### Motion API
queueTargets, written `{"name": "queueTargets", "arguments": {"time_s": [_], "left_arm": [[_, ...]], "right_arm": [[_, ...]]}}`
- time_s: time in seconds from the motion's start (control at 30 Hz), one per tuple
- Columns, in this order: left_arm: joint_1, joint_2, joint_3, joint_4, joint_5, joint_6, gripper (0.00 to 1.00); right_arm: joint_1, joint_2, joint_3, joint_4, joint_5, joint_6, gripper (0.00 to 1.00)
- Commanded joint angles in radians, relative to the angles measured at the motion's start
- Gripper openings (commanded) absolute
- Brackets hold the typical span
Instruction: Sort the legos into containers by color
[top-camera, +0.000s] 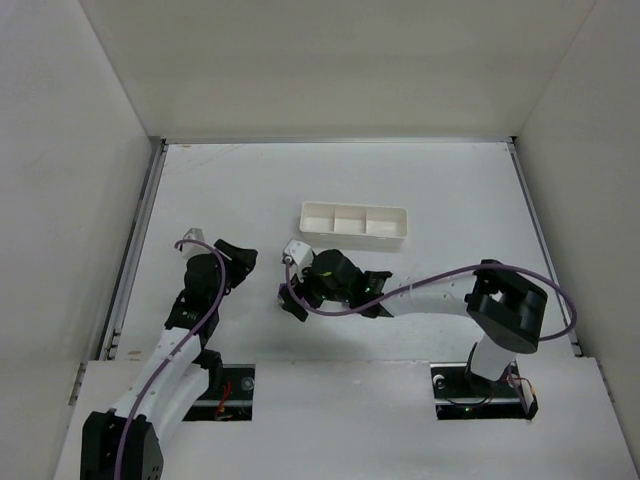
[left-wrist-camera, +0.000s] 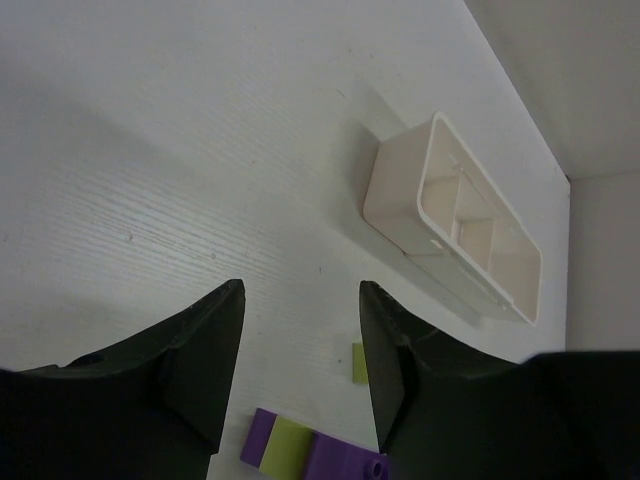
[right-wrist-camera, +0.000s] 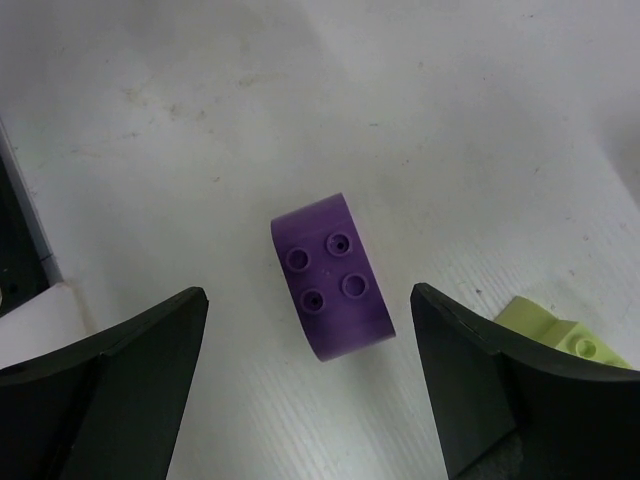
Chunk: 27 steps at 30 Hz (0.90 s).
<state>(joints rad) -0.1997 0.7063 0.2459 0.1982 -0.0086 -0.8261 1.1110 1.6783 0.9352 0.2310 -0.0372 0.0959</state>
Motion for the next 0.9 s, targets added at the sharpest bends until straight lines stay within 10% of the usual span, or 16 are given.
{"name": "queueTargets", "arguments": {"time_s": [0.0, 0.6, 0.87], "left_arm": [[0.018, -0.001, -0.011, 0.035, 0.071, -0.024, 0.47], [0.013, -0.007, -0.002, 0.023, 0.125, -0.039, 0.57], [-0.004, -0.027, 0.012, 0.099, 0.144, -0.080, 0.71]], "right_arm": [[-0.012, 0.018, 0.051, 0.008, -0.009, -0.035, 0.87], [-0.037, 0.064, 0.054, 0.079, -0.007, 0.001, 0.31], [-0.173, -0.116, -0.032, 0.154, -0.020, 0.203, 0.22]]}}
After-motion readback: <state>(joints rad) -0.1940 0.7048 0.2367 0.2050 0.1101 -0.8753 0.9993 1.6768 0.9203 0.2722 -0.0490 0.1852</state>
